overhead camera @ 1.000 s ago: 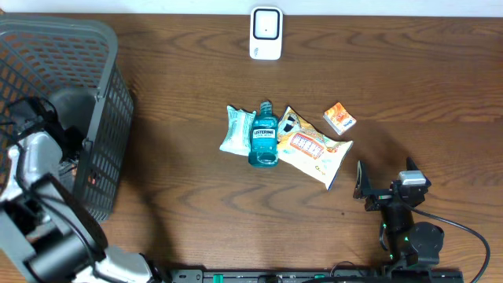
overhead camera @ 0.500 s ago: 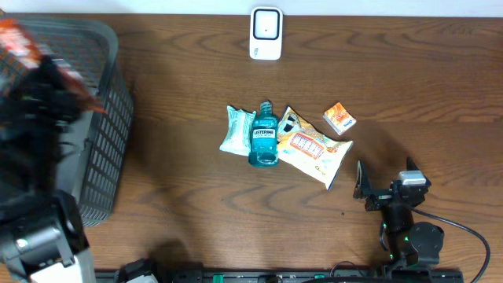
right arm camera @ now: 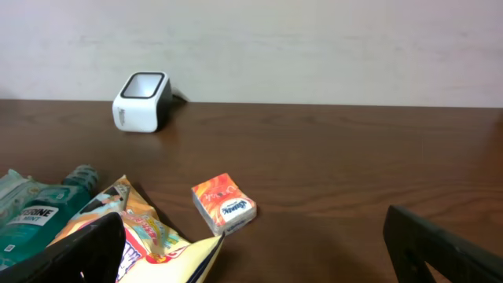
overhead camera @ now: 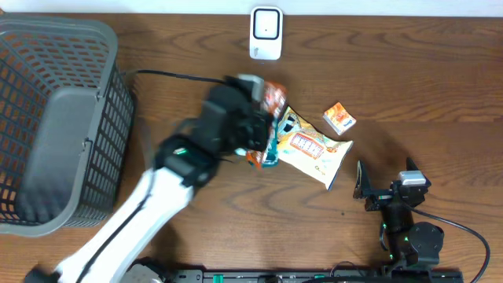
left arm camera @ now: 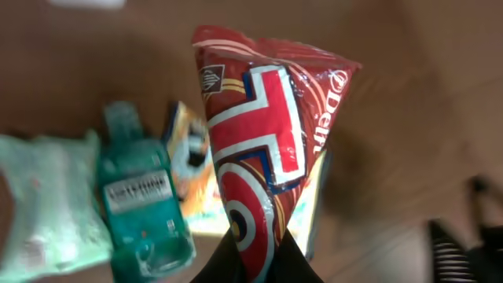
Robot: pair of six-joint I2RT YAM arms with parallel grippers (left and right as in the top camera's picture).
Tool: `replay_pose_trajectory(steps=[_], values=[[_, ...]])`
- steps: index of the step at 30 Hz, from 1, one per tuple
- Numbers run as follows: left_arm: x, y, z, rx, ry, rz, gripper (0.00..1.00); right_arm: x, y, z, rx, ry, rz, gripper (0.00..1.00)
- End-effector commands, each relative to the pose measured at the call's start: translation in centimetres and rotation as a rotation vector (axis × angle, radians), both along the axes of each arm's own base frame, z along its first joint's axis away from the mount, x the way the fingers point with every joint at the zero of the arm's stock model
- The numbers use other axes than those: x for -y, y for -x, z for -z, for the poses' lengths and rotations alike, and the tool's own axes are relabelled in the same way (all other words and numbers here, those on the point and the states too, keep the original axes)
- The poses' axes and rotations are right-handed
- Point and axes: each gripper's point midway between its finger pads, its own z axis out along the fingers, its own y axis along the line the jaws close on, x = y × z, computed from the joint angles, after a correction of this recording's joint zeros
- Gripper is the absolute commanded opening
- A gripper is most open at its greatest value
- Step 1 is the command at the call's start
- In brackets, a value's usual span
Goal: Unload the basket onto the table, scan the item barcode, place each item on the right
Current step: 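Carry the TOP bar out and place it left of the wipes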
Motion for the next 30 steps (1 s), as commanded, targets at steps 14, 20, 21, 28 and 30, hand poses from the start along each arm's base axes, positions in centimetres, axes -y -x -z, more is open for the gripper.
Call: replay_pose_trajectory(steps=[14, 20, 21, 28, 30], values=[[-9.3, 3.0, 13.0, -0.397, -0.274, -1.037, 0.07, -0.1, 0.0, 0.0, 0.001, 0.015, -0.005, 0.99], [-9.1, 2.9, 14.3, -0.433, -0.15, -1.176, 0.07, -0.1, 0.0, 0.0, 0.001, 0.015, -0.005, 0.99], [-9.1, 2.9, 14.5, -0.442, -0.137, -1.199, 0.08, -0.1, 0.0, 0.0, 0.001, 0.015, -0.005, 0.99], [-9.6, 4.1, 16.6, -0.513, -0.148, -1.309, 0.08, -0.1, 0.0, 0.0, 0.001, 0.015, -0.005, 0.99], [-9.8, 4.3, 17.1, -0.518, -0.166, -1.319, 0.13, -0.1, 0.0, 0.0, 0.001, 0.015, -0.005, 0.99]])
